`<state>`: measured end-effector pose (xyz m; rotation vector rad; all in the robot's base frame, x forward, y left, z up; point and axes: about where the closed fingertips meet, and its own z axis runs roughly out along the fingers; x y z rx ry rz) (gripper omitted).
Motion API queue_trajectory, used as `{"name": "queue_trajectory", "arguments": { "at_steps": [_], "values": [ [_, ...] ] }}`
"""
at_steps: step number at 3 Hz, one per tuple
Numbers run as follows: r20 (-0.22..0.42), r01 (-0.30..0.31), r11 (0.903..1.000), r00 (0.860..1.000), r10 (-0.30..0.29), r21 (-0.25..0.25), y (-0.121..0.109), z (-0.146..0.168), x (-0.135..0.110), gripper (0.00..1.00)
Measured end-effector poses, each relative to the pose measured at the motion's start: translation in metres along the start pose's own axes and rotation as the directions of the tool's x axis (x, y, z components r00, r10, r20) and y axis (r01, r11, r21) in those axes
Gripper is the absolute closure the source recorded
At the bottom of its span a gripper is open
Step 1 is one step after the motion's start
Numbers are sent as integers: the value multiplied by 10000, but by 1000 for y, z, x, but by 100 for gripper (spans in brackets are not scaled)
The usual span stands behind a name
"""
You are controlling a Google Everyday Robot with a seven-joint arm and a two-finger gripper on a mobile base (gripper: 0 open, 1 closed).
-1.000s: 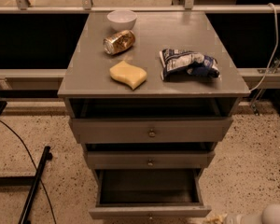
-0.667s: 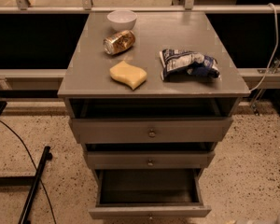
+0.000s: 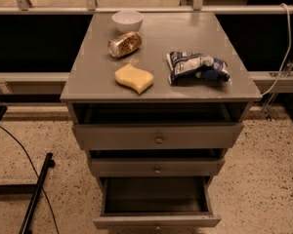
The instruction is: Open bottom drawer
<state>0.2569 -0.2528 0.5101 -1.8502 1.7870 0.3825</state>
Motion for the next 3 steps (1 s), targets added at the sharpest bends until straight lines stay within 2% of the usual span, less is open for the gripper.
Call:
{"name": "queue_trajectory", "arguments": {
  "at_steps": [1,2,3],
  "values": [
    [15,4,10000,10000,-4,-20,0,1,-1,84],
    [31,8,10000,10000,-8,-39,1,2,-1,61],
    [-191,81,10000,9998,-81,-8,-21,9,7,51]
  ]
}}
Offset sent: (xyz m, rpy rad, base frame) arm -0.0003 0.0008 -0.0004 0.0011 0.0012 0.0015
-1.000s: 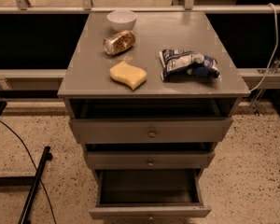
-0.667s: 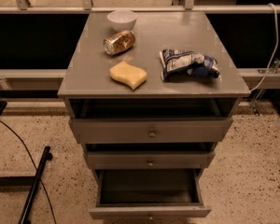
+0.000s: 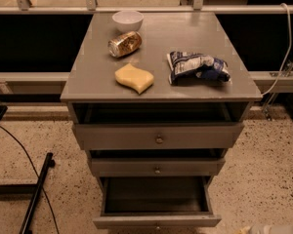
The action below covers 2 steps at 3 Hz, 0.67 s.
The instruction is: Open bottom drawer
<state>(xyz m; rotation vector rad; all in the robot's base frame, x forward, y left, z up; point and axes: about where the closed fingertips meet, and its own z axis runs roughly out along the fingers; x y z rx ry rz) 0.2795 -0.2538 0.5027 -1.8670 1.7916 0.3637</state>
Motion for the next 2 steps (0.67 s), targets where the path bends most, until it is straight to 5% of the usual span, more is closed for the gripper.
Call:
{"name": "queue_trajectory", "arguments": {
  "at_steps": [2],
  "values": [
    [-320,41,10000,9995,-39,47,-92,47,22,65]
  ]
}}
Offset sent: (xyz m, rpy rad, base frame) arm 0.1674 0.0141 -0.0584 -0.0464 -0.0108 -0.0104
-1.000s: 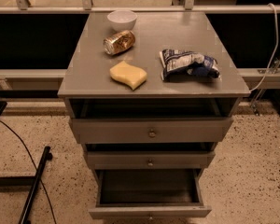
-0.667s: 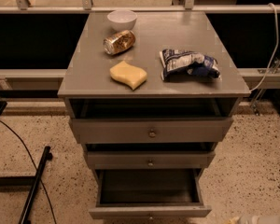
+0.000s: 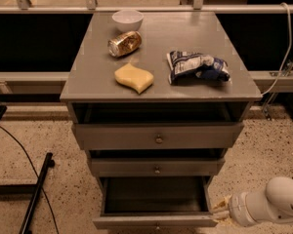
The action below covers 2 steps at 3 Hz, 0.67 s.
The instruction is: Open bottom drawer
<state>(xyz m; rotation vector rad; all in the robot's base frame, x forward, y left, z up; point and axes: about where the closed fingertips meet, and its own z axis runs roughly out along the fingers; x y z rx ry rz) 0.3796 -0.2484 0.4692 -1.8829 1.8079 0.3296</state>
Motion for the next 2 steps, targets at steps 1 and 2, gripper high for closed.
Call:
{"name": "queue_trajectory", "arguments": {
  "at_steps": [1,2],
  "values": [
    [-116,26,9999,9999,-24,120,-28,29,7,83],
    [254,367,9960,9989,-389,816,-36,50,15,100]
  ]
}}
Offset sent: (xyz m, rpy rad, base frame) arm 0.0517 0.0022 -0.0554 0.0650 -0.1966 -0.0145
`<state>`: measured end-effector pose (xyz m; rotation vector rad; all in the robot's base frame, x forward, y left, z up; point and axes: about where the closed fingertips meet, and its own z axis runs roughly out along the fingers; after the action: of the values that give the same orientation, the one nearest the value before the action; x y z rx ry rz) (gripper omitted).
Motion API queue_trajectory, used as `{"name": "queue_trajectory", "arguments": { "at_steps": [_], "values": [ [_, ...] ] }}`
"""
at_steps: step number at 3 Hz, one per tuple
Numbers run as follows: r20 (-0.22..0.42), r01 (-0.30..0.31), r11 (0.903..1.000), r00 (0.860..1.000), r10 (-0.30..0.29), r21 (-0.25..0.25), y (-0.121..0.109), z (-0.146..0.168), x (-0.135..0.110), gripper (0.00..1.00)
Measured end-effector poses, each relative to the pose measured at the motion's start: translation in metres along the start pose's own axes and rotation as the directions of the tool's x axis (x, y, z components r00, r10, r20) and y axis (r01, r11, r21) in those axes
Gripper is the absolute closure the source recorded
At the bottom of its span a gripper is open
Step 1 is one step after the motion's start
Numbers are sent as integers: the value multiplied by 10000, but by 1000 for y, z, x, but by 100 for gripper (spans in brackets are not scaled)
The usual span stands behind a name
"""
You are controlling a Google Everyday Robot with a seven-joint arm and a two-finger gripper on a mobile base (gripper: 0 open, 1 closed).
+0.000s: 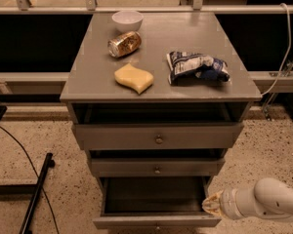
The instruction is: Open bottom drawer
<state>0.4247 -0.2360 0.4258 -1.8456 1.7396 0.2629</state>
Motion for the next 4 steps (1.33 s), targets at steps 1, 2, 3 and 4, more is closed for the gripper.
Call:
{"name": "queue_trajectory", "arguments": {
  "at_steps": [1,2,3,4],
  "values": [
    [-12,-75,10000,10000,75,-13,1,6,2,100],
    [469,-301,9961,9986,263,830,-14,31,10,100],
    [1068,-615,9893,9931,475,1323,-22,86,24,100],
    [1499,-934,9857,9861,721,1404,-14,134,42,100]
  ]
}}
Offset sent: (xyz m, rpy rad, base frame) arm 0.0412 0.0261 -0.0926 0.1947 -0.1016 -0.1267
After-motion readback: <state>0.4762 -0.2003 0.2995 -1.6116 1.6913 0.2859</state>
